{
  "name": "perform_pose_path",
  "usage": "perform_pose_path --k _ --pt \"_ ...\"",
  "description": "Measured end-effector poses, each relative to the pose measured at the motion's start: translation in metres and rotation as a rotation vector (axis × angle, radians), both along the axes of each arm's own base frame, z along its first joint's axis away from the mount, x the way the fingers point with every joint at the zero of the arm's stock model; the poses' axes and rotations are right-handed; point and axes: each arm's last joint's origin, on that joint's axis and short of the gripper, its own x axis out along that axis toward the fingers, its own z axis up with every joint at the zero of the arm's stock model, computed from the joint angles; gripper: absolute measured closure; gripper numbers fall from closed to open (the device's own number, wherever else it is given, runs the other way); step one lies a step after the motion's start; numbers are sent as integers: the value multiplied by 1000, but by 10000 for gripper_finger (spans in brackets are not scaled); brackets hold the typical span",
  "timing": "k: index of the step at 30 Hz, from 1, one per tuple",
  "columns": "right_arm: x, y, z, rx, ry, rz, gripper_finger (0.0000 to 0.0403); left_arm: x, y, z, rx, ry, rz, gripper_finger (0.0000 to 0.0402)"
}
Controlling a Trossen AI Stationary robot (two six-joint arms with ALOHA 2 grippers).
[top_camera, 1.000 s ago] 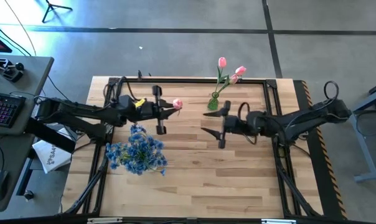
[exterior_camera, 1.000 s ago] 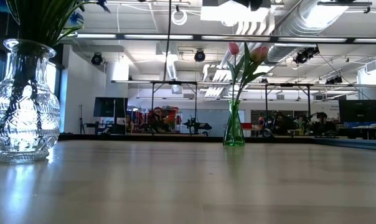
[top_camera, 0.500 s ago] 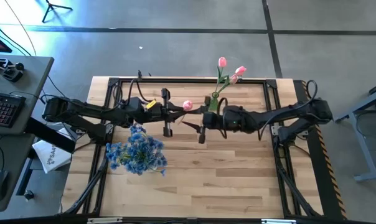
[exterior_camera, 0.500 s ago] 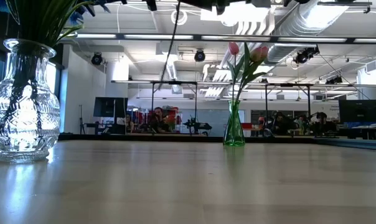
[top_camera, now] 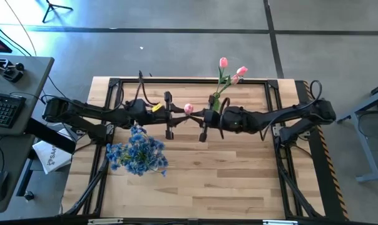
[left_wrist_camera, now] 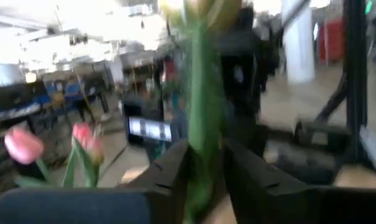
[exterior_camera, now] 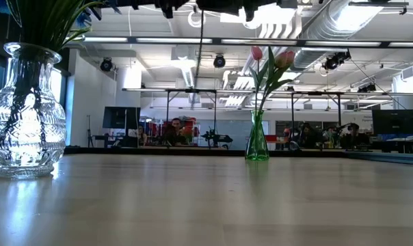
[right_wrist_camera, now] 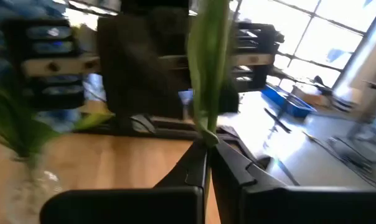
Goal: Sort flowers into vase by color
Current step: Put the pink flower into the green vase
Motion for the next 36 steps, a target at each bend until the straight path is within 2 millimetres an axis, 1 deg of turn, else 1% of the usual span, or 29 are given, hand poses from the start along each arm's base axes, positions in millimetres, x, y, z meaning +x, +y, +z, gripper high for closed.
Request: perform_pose_path --k 2,4,8,12,16,18,20,24,27,30,36 --pt "-7 -2 -1 -9 14 -46 399 -4 1 -2 8 60 36 299" --pt "-19 -4 -1 -8 18 -88 400 -9 3 2 3 112 115 285" --pt "-50 -9 4 -14 -6 -186 400 -25 8 14 -28 222 313 274" --pt "-79 -14 19 -56 -58 -326 401 -45 9 28 -27 256 465 273" --pt "-98 -22 36 -76 -90 -394 402 -69 5 48 -20 248 580 273" --pt "-103 -32 40 -81 -86 -428 402 -82 2 57 -15 251 637 273" --pt "-106 -45 38 -77 -58 -478 402 -94 -2 67 -20 252 698 273" --pt "-105 -72 28 6 -12 -438 402 -121 -7 77 -69 309 841 273" --pt "-103 -87 22 32 7 -459 402 -137 -10 74 -127 369 862 273" --pt "-102 -96 18 47 17 -468 402 -148 -11 65 -193 430 843 273" --pt "-97 -107 9 135 22 -417 402 -161 -13 47 -347 574 811 273"
